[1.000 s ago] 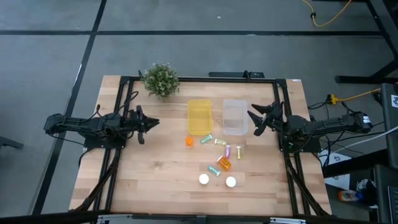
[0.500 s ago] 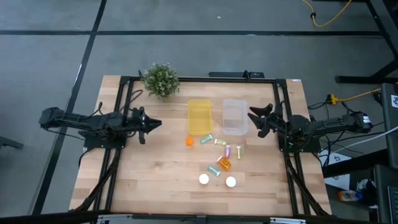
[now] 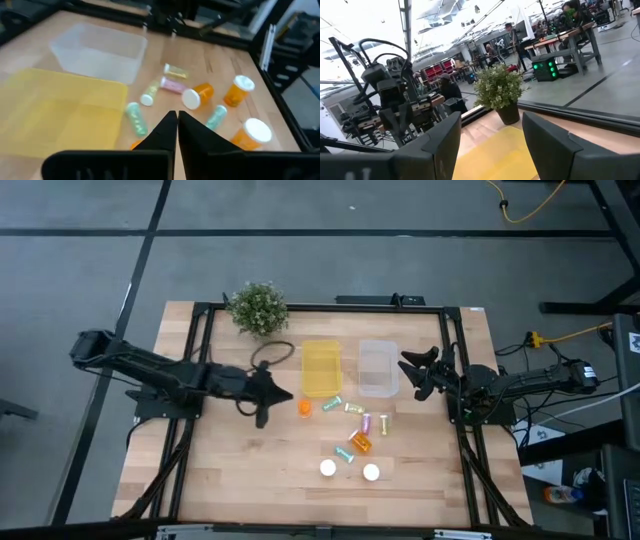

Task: Pick and place medicine bottles into bin by pill shape (circle, oval)
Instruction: Put the large orange pill bottle into the transparent bin

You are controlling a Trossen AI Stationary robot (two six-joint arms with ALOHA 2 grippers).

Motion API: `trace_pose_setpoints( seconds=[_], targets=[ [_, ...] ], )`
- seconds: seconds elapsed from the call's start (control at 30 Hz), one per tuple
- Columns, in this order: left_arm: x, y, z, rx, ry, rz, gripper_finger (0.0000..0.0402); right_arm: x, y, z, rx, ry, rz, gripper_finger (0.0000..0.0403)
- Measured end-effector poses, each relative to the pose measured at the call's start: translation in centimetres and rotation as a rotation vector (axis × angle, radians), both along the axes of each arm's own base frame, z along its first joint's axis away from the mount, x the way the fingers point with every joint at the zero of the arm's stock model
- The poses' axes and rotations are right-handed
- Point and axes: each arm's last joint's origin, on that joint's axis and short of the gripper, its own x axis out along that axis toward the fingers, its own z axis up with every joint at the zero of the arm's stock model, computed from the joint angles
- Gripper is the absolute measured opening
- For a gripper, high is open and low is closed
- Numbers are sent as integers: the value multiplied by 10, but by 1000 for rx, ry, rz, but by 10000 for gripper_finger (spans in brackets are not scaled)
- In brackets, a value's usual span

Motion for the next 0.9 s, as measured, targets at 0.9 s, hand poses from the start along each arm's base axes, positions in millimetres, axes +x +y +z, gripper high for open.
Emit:
trace_pose_setpoints(
  seconds=[0.9],
  targets=[
    [40, -5, -59, 33, 256, 87, 2, 1, 2, 0, -12, 1, 73, 213]
  ],
)
